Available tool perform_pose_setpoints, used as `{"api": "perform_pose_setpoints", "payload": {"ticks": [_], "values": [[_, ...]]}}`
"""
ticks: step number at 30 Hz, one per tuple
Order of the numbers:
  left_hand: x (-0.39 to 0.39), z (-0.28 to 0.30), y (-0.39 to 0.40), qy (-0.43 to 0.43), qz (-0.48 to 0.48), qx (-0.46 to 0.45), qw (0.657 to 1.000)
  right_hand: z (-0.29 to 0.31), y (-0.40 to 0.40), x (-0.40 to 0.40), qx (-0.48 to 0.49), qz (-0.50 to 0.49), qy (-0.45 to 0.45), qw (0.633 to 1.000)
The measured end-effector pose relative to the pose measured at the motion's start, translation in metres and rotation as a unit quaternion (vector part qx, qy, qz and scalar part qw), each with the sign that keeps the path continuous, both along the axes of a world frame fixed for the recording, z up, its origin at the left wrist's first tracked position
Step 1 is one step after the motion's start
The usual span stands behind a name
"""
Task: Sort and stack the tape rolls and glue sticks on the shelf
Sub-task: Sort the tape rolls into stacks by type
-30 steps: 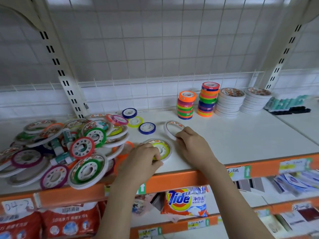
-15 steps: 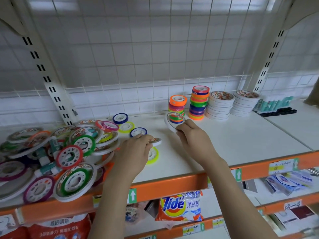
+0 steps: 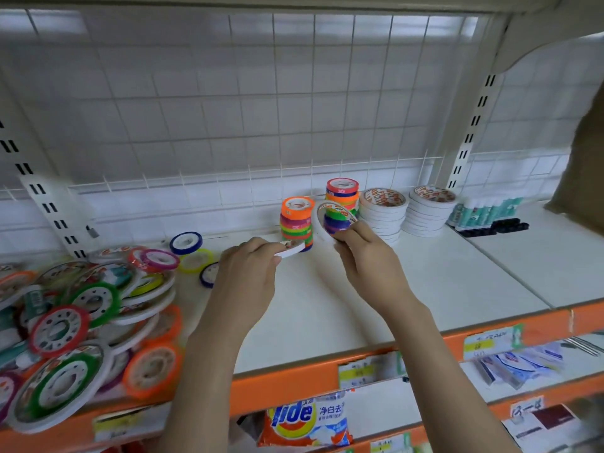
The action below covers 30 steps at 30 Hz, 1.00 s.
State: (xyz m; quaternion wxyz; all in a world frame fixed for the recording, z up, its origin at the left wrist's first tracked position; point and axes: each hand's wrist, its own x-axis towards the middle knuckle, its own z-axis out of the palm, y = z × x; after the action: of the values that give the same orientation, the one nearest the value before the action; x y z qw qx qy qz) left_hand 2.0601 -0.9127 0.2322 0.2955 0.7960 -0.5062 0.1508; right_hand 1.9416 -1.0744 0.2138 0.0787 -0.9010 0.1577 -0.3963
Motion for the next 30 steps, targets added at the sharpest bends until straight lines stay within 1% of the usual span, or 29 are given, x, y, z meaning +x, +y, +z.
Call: {"api": "perform_pose_setpoints", "payload": {"ticks": [3, 8, 13, 17, 22, 26, 30], "values": [[-0.021, 0.001, -0.025, -0.024, 0.007, -0.005, 1.0, 0.007, -0.028, -0.022, -0.015, -0.009, -0.015, 1.0], [-0.059, -0.006, -0.074, -0.018, 0.002, -0.022, 1.0, 0.013, -0.087, -0.056, -0.027, -0.019, -0.042, 0.999], [-0.088, -0.013, -0.117, -0.028, 0.015, -0.032, 0.999, 0.014, -0.15, -0.081, -0.039, -0.037, -0.036, 0.998], [-0.101, -0.018, -0.137, -0.03, 0.05, -0.029, 0.998, 0.017, -0.2, -0.085, -0.052, -0.045, -0.016, 0.997], [-0.112, -0.025, -0.145, -0.047, 0.083, -0.017, 0.995, 0.013, -0.247, -0.073, -0.07, -0.044, 0.065, 0.994], [-0.118, -0.03, -0.147, -0.054, 0.107, -0.013, 0.993, 0.009, -0.263, -0.062, -0.07, -0.013, 0.092, 0.993], [-0.12, -0.031, -0.146, -0.068, 0.123, -0.024, 0.99, 0.009, -0.268, -0.056, -0.046, -0.005, 0.109, 0.993]]}}
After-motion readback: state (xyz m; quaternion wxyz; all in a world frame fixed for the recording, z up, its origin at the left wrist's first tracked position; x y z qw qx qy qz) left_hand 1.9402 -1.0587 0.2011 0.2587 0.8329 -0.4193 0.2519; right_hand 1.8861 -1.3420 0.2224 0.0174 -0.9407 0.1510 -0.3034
